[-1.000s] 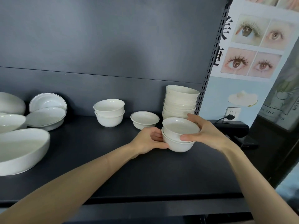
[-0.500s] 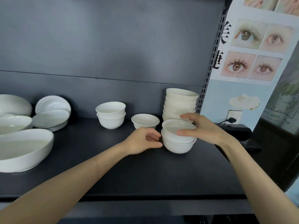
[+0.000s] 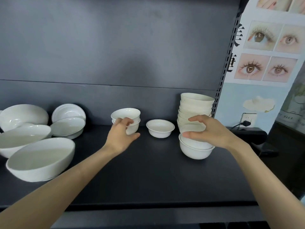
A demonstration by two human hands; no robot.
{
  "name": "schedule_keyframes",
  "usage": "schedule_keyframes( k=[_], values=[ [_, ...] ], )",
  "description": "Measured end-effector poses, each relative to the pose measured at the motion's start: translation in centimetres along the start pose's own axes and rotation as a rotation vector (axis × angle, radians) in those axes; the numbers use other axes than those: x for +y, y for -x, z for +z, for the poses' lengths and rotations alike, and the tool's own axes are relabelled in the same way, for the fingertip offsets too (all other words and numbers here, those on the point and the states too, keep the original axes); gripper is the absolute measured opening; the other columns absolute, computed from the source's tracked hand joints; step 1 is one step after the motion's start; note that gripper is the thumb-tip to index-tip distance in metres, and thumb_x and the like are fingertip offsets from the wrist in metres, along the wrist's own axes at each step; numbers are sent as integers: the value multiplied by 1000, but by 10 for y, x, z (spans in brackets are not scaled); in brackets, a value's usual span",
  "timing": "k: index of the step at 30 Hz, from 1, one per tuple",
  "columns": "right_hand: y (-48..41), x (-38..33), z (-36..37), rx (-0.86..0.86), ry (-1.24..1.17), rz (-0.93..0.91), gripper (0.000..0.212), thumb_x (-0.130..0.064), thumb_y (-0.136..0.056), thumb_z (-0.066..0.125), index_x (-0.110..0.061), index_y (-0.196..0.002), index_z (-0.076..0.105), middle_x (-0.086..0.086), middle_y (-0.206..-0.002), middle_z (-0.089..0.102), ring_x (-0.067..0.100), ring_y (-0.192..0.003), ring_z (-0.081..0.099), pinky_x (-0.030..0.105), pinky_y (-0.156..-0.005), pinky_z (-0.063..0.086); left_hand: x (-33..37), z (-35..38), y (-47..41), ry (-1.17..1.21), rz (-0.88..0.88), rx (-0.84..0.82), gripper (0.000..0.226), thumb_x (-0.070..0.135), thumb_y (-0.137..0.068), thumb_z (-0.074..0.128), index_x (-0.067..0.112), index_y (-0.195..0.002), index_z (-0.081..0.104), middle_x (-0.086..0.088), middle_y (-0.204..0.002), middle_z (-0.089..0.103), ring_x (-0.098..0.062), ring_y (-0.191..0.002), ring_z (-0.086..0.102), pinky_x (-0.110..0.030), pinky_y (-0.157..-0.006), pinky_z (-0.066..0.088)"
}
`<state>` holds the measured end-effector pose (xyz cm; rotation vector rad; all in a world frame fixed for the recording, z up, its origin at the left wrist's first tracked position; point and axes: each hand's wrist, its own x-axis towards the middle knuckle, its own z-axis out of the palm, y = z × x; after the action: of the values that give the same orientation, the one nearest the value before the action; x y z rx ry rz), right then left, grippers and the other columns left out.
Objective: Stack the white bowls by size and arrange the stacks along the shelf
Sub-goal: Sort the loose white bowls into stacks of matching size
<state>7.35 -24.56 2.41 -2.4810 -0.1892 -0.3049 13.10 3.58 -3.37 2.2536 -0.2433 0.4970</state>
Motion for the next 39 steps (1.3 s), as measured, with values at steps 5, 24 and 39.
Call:
schedule_keyframes(
  k=[5,24,39],
  values=[
    [13,-2,10,18,-20,47,72,-46,-70,79,-28,-133,48,-16,-127,42,4,-117,36,22,-95,28,-12,4,-11,137,-236,155,100,26,-66,87,6,-142,25,-12,-141,24,-27,-133,25,-33,-106,31],
    [18,13,19,116,13,113,86,-41,-64,86,-26,-138,43,-6,-139,39,16,-130,36,29,-103,30,-40,23,-48,446,-330,113,119,27,-55,92,14,-144,15,-7,-142,41,-27,-131,41,-39,-106,40],
    [19,-26,24,115,-113,-8,81,-41,-68,83,-30,-138,44,-15,-136,44,2,-124,37,20,-99,29,-5,-1,20,570,-73,-392,61,-3,-63,85,33,-105,58,27,-92,71,10,-89,65,-8,-72,51]
  ],
)
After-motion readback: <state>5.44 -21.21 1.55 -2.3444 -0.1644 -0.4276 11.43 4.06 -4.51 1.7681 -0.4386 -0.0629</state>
